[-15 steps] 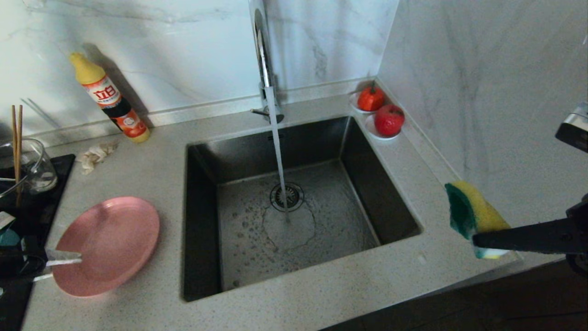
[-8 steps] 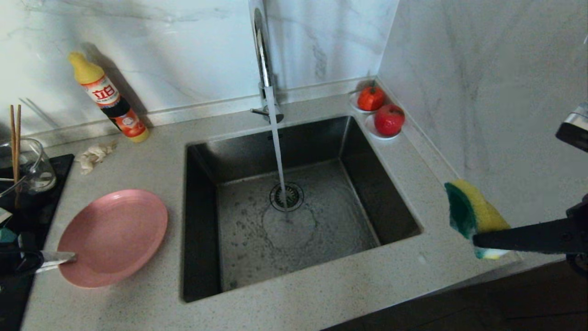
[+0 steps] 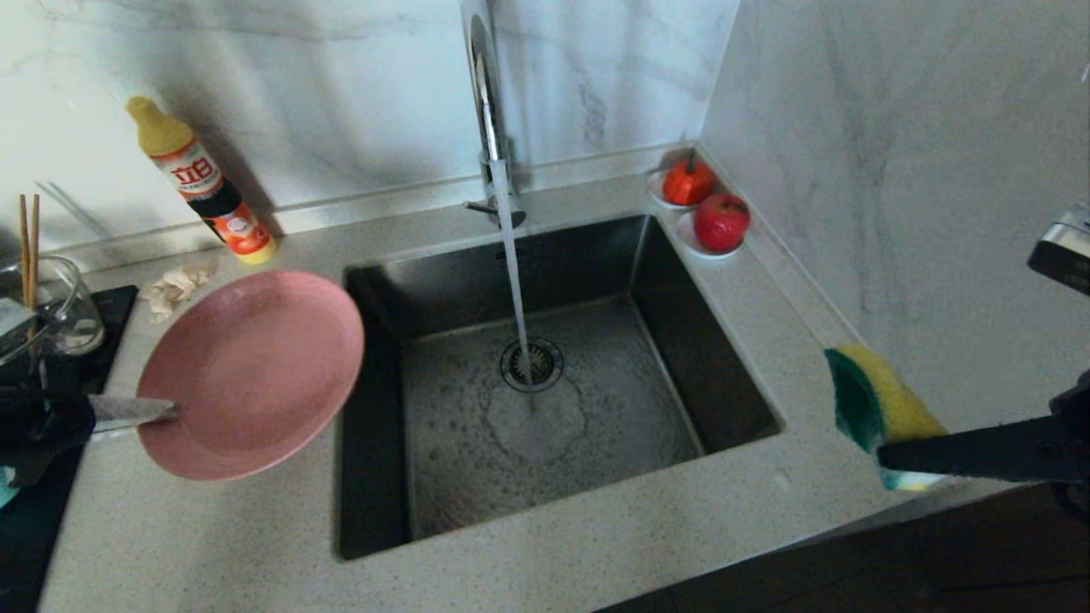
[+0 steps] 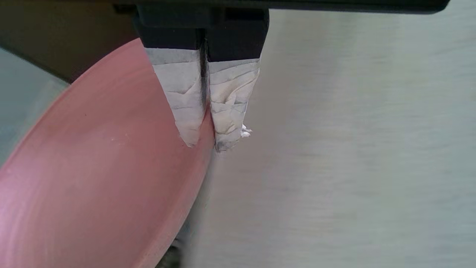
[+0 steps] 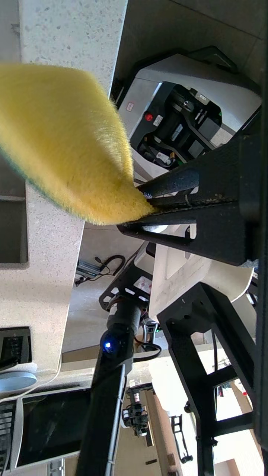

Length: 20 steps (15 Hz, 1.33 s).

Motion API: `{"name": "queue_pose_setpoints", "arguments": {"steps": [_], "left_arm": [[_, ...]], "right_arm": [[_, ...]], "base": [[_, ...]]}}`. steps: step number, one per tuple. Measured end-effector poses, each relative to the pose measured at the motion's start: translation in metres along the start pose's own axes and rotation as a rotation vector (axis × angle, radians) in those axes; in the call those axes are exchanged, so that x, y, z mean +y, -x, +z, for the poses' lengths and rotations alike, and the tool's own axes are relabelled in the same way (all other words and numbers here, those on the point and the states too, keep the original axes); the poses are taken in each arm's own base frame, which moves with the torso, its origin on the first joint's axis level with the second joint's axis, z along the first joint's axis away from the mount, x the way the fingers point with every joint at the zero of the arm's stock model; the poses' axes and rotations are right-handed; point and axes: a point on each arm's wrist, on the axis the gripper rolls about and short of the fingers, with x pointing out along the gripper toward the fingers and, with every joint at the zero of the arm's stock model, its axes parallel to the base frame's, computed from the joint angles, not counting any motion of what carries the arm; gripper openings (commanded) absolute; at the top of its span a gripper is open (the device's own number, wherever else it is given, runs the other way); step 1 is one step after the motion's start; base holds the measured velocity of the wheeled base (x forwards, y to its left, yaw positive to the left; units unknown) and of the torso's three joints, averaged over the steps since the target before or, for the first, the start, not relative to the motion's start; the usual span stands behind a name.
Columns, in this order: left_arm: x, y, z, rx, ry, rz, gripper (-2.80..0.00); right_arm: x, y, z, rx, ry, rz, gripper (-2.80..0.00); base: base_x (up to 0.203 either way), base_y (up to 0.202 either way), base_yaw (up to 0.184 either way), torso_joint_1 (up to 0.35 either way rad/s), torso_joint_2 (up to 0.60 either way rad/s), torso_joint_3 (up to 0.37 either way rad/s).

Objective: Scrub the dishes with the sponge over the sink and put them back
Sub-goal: Wash the plate

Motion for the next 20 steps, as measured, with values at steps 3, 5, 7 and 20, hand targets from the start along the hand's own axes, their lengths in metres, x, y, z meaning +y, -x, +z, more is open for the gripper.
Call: {"name": "queue_pose_setpoints", "arguments": {"steps": [3, 5, 7, 20], "left_arm": [[-0.040, -0.013, 0.000, 0.013, -0.053, 0.024, -2.80], [-0.061, -0.024, 0.001, 0.011, -0.087, 0.056, -2.80], [-0.080, -0.036, 0.002, 0.003, -0.104, 0.088, -2.80], [-0.172, -0.132, -0.029, -0.093, -0.168, 0.211, -2.80]], "right_arm": [[0.000, 0.001, -0.001, 0.000, 0.000, 0.000, -2.80], [0.000, 0.001, -0.002, 0.001, -0.001, -0.001, -2.80], [-0.001, 0.000, -0.003, 0.005, -0.002, -0.004, -2.80], [-0.006, -0.005, -0.006, 0.027, -0.013, -0.016, -2.80]], "base": [[0.000, 0.000, 0.000, 0.000, 0.00, 0.000], [0.000, 0.000, 0.000, 0.000, 0.00, 0.000], [0.000, 0.000, 0.000, 0.000, 0.00, 0.000], [0.000, 0.000, 0.000, 0.000, 0.00, 0.000]]}}
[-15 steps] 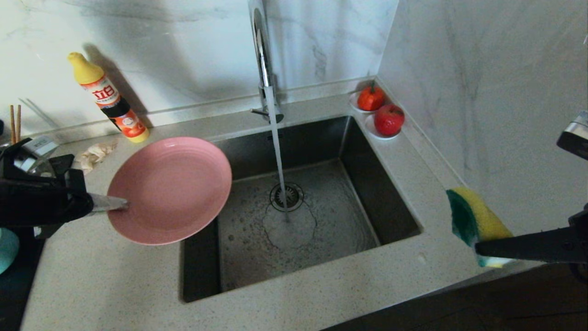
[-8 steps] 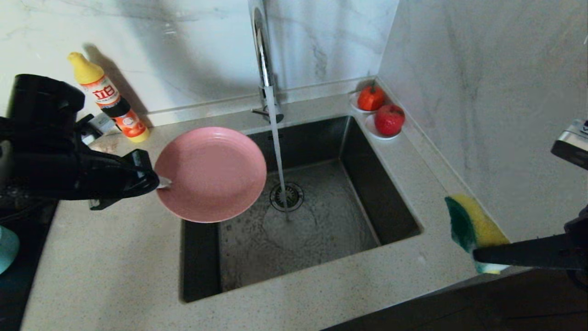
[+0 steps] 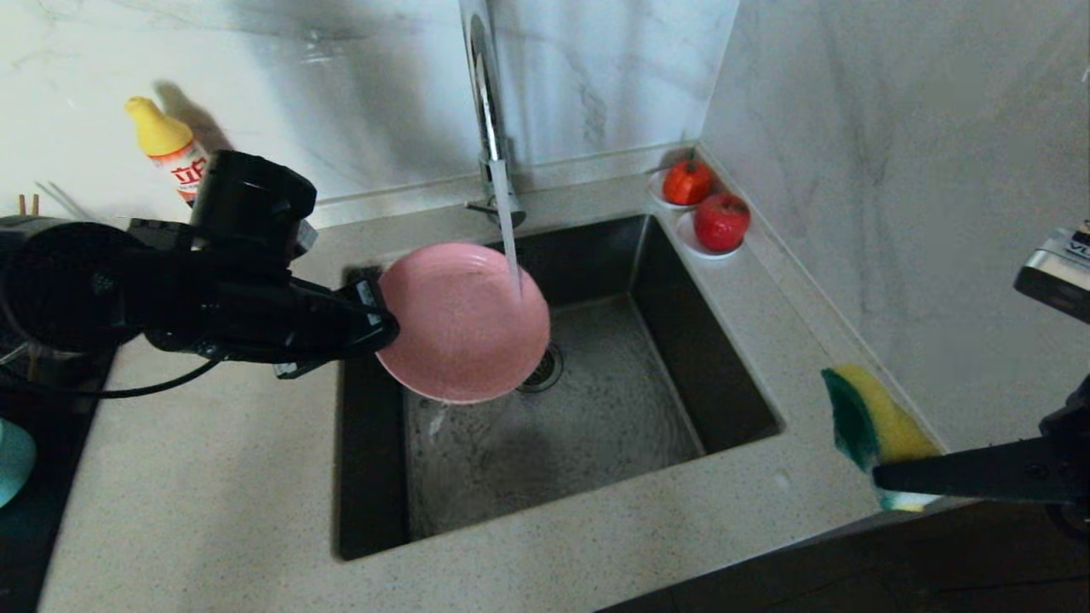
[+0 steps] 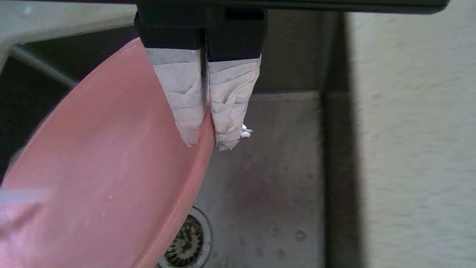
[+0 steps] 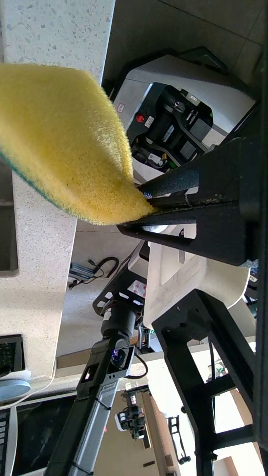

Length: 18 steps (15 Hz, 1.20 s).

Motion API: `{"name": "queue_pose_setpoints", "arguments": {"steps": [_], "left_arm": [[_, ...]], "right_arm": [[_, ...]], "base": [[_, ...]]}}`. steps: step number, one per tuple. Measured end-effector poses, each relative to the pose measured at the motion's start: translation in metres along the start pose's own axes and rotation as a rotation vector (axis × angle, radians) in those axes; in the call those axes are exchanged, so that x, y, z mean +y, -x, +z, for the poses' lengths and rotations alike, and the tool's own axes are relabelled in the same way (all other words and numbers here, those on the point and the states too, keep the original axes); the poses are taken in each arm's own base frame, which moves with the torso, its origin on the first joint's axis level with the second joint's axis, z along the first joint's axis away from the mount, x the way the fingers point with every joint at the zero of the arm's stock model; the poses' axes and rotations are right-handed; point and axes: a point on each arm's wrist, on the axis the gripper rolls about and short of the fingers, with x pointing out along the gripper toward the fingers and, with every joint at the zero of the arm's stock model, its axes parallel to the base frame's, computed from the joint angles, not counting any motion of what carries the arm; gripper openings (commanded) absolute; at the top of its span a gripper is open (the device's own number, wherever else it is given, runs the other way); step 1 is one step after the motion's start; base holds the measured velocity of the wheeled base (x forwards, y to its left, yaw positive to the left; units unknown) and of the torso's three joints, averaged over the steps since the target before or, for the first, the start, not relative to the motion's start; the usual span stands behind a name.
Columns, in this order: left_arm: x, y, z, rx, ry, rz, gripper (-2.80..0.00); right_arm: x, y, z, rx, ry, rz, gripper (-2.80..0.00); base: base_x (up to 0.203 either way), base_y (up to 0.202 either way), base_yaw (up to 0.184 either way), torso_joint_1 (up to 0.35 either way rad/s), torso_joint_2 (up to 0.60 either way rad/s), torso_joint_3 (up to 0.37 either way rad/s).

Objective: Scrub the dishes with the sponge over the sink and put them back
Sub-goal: Wash the plate

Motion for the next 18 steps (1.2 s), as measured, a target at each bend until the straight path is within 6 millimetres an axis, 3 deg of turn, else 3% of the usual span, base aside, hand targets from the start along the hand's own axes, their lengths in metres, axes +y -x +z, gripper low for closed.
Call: {"name": "queue_pose_setpoints", "arguments": {"steps": [5, 12, 18], "left_arm": [[-0.015, -0.017, -0.002, 0.009, 0.019, -0.005, -2.80], [-0.034, -0.031, -0.026, 0.047, -0.034, 0.002, -2.80], [-0.033, -0.029, -0.042, 0.058, -0.083, 0.052, -2.80]], "right_arm": [[-0.003, -0.005, 0.000, -0.021, 0.011, 0.010, -2.80], [-0.004, -0.006, -0.001, -0.016, 0.006, 0.008, -2.80], [-0.005, -0.007, -0.001, -0.011, 0.005, 0.010, -2.80]], "base": [[0.000, 0.000, 0.000, 0.000, 0.00, 0.000], [0.000, 0.000, 0.000, 0.000, 0.00, 0.000], [0.000, 0.000, 0.000, 0.000, 0.00, 0.000]]}}
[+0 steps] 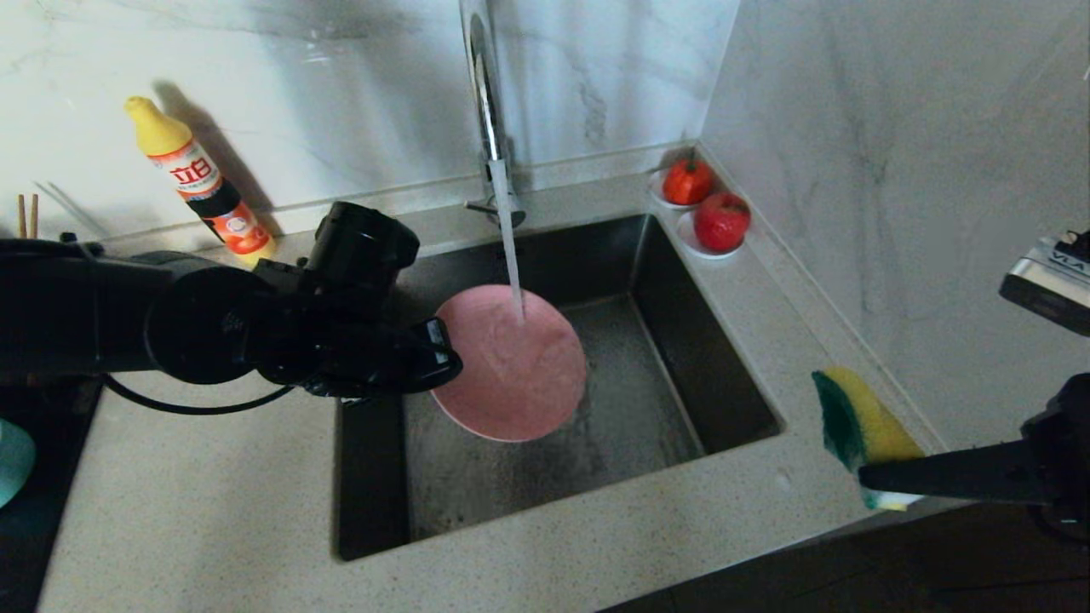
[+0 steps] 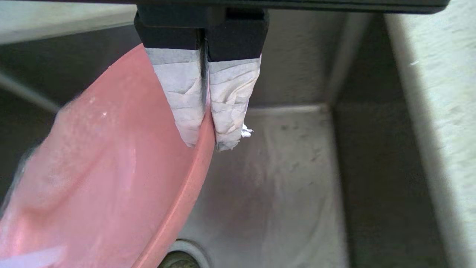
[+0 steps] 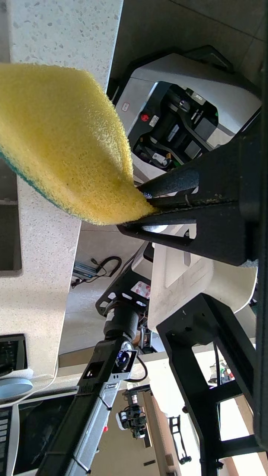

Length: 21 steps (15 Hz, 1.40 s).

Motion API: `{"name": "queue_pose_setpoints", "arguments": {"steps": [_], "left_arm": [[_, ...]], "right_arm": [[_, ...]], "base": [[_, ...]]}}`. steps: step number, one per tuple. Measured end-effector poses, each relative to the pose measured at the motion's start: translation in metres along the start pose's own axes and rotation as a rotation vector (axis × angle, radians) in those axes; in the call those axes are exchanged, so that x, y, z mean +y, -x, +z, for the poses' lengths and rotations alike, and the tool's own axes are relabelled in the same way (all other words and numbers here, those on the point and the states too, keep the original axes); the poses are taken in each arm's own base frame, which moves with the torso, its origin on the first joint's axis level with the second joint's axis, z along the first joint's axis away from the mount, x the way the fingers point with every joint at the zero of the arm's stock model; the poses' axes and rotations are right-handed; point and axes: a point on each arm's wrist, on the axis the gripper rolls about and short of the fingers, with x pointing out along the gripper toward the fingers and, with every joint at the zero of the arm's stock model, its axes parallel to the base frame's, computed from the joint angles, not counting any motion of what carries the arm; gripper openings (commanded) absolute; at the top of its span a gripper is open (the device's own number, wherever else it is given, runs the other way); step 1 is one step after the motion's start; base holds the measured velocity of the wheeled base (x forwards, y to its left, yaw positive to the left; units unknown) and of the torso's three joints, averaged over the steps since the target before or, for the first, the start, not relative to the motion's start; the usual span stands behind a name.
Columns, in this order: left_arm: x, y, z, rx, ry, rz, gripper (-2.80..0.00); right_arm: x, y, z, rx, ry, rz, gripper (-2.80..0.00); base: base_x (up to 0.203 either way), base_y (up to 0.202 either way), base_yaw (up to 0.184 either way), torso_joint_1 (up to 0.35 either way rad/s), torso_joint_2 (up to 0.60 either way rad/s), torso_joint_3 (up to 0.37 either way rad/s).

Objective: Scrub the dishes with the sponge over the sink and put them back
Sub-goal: Wash the plate

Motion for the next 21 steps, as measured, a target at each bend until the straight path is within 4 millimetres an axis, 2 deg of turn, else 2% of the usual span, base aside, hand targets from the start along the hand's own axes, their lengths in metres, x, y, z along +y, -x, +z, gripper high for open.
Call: {"name": "queue_pose_setpoints", "arguments": {"steps": [4, 12, 21], "left_arm": [[0.006, 0.017, -0.001, -0.066, -0.064, 0.004, -2.80], [0.030, 0.067, -0.006, -0.374, -0.351, 0.163, -2.80], [0.038, 0.121, 0.012, -0.911, -0.591, 0.304, -2.80]], "right_arm": [[-0.001, -0.002, 0.000, 0.008, -0.004, 0.000, -2.80], [-0.004, -0.004, -0.004, 0.025, -0.015, -0.007, -2.80], [-0.005, -0.006, -0.006, 0.038, -0.021, -0.012, -2.80]], "base": [[0.000, 0.000, 0.000, 0.000, 0.00, 0.000], [0.000, 0.000, 0.000, 0.000, 0.00, 0.000], [0.000, 0.000, 0.000, 0.000, 0.00, 0.000]]}}
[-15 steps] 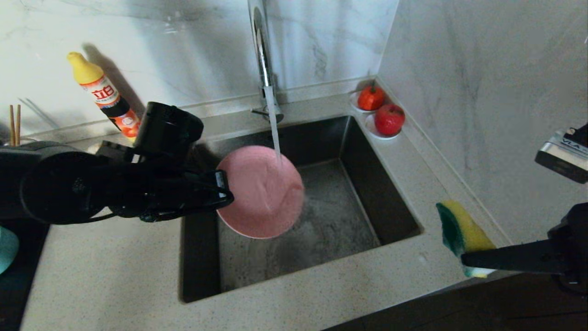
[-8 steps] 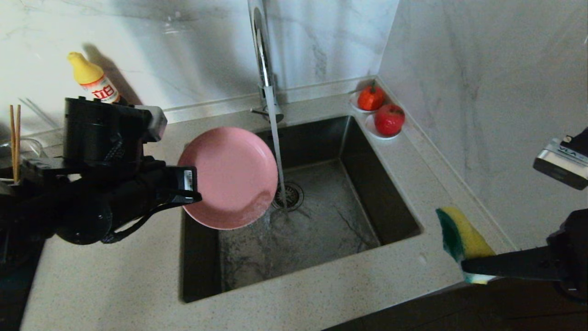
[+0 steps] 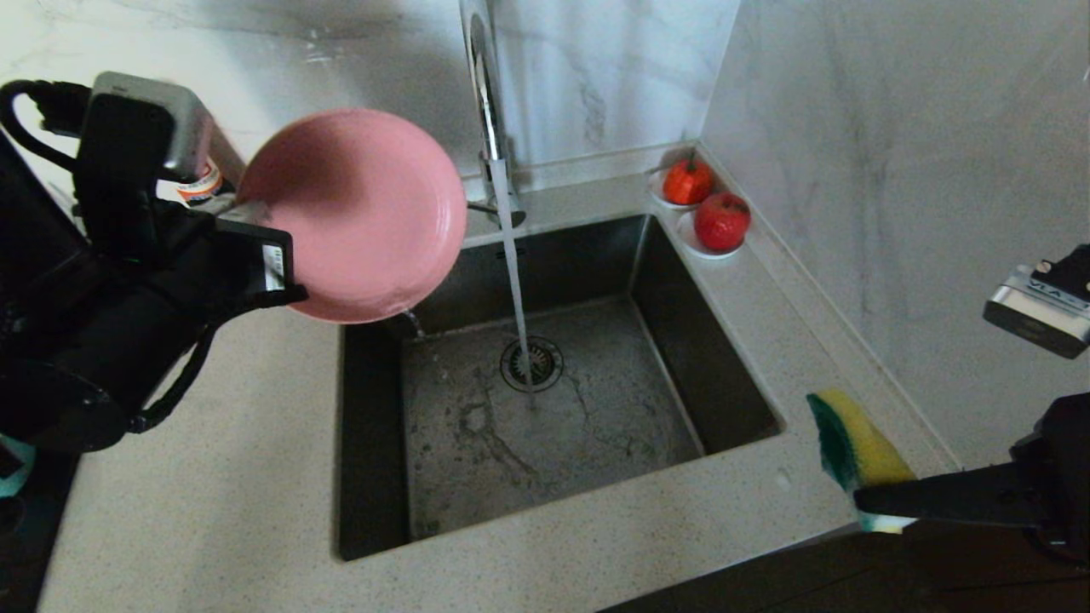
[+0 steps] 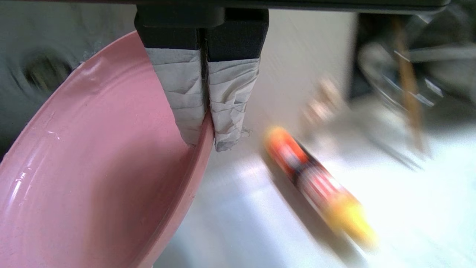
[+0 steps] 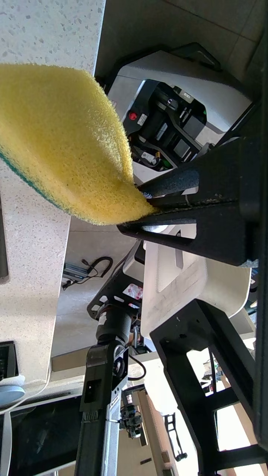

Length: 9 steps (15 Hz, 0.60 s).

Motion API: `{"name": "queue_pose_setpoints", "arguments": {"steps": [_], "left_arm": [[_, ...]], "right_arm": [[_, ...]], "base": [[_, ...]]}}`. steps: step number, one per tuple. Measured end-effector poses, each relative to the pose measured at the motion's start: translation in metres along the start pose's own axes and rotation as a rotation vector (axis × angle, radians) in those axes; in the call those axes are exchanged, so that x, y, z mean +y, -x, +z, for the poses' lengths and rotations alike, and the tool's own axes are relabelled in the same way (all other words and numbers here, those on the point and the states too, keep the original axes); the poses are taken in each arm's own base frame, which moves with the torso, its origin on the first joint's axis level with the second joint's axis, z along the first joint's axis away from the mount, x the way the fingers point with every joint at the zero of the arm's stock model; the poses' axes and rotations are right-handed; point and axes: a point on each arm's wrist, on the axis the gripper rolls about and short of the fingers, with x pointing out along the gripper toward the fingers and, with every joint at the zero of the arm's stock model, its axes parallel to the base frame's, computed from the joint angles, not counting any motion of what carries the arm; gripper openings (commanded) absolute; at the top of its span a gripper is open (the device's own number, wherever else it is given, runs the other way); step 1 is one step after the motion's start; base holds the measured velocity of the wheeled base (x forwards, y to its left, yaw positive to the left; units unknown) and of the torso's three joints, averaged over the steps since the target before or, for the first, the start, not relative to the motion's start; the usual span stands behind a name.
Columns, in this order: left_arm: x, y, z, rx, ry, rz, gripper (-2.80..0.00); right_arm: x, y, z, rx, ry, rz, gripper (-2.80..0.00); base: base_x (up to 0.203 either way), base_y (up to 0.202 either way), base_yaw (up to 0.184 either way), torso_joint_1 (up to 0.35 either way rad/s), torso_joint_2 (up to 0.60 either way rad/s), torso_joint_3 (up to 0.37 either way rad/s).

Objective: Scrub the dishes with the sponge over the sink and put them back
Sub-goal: Wash the plate, then wipe the plate

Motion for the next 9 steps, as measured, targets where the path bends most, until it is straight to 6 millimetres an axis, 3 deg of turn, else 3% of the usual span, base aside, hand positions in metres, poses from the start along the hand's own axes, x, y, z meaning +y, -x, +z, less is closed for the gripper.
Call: {"name": "queue_pose_setpoints", "arguments": {"steps": [4, 9], "left_arm": [[0.016, 0.013, 0.014, -0.192, 0.015, 0.087, -2.80], [0.021, 0.018, 0.017, -0.161, 0.031, 0.051, -2.80]], "right_arm": [[0.000, -0.003, 0.001, 0.007, 0.000, 0.001, -2.80], [0.001, -0.004, 0.003, 0.010, 0.002, 0.003, -2.80]], "base": [[0.000, 0.000, 0.000, 0.000, 0.00, 0.000], [0.000, 0.000, 0.000, 0.000, 0.00, 0.000]]}}
